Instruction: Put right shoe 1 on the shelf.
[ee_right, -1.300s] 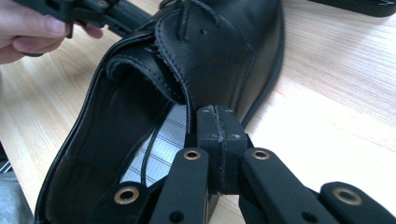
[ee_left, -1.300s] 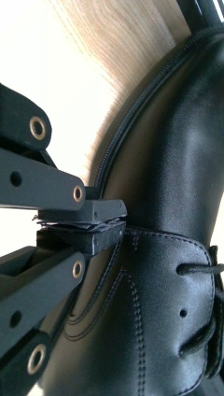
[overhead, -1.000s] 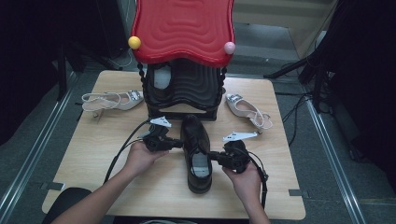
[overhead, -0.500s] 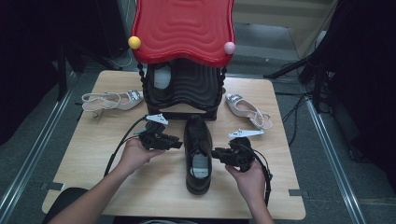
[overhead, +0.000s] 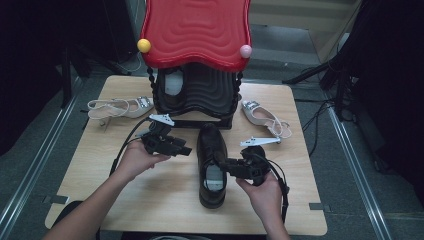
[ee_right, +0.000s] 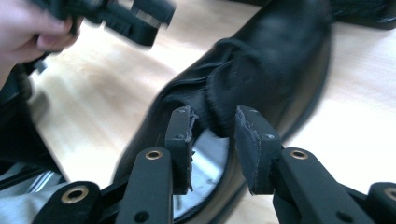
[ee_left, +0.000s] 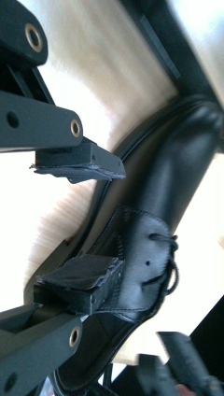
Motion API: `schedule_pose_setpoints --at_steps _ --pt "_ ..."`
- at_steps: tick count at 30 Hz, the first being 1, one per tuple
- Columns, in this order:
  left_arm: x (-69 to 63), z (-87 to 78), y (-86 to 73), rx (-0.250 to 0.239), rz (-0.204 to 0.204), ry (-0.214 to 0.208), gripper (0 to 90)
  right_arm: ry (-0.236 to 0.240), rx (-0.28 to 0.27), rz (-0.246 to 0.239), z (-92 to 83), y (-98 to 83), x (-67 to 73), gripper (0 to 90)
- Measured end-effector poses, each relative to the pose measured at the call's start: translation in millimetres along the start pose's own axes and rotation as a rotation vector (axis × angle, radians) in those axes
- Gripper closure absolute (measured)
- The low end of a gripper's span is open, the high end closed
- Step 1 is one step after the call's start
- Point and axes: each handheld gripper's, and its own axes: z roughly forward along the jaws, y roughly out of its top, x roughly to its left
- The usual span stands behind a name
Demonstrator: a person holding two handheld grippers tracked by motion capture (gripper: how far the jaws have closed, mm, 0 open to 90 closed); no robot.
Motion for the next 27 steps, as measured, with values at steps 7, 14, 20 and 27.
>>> schedule_pose_setpoints --at_steps 7,14,20,27 --pt "-4.8 -22.4 20.3 -0.04 0.049 0.025 53.2 0.016 0.037 -0.008 7.8 0.2 15.1 67.7" --pt "-4.3 -35.7 31.5 -0.068 0.081 0.005 70.4 0.018 0.067 -0.021 20.9 3.1 25.0 65.8" --pt "-8.3 -45.5 43.8 -0.056 0.116 0.018 80.0 0.015 0.092 -0.026 31.2 5.8 33.5 63.9" --pt "-9.6 -63.1 62.8 -0.083 0.133 0.034 78.3 0.021 0.132 -0.018 46.3 6.8 39.0 60.6"
